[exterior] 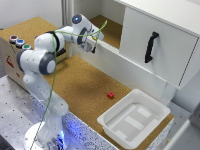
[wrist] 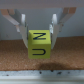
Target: Place the yellow block inside the left cabinet
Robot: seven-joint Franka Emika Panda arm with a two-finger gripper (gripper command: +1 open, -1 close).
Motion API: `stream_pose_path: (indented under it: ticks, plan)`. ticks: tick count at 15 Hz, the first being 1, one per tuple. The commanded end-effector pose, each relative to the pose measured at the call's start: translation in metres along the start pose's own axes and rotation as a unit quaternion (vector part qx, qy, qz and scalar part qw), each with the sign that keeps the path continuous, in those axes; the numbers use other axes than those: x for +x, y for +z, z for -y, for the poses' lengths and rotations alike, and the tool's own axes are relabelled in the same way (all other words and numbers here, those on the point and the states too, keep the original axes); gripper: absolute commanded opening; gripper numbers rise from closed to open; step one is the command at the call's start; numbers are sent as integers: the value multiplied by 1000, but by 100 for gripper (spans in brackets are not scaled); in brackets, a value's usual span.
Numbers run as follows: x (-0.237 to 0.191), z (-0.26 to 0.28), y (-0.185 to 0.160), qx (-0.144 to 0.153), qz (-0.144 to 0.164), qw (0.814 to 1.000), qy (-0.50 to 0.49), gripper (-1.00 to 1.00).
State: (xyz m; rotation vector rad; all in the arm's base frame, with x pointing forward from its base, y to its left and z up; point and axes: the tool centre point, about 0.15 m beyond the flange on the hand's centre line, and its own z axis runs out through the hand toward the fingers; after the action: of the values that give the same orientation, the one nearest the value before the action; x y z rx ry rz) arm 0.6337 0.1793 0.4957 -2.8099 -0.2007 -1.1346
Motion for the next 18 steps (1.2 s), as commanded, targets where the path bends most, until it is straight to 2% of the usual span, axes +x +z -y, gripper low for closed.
stream_pose_path:
  ticks: [1, 2, 3, 4, 6, 7, 10, 15, 18]
  plan:
    - [35, 21, 57, -83, 65, 994, -10, -100]
    - [34, 22, 55, -97, 57, 994, -5, -100]
    - [33, 26, 45, -114, 38, 993, -9, 100]
    - [31, 32, 27, -129, 13, 991, -14, 100]
    - [22, 39, -6, -133, -9, 991, -18, 100]
    - [14, 44, -22, -141, -14, 990, -18, 100]
    - [-15, 47, -60, -137, -18, 990, -7, 100]
    - [-93, 17, -87, -142, 53, 987, 49, 100]
    - [-156, -9, -103, -135, 94, 983, 80, 100]
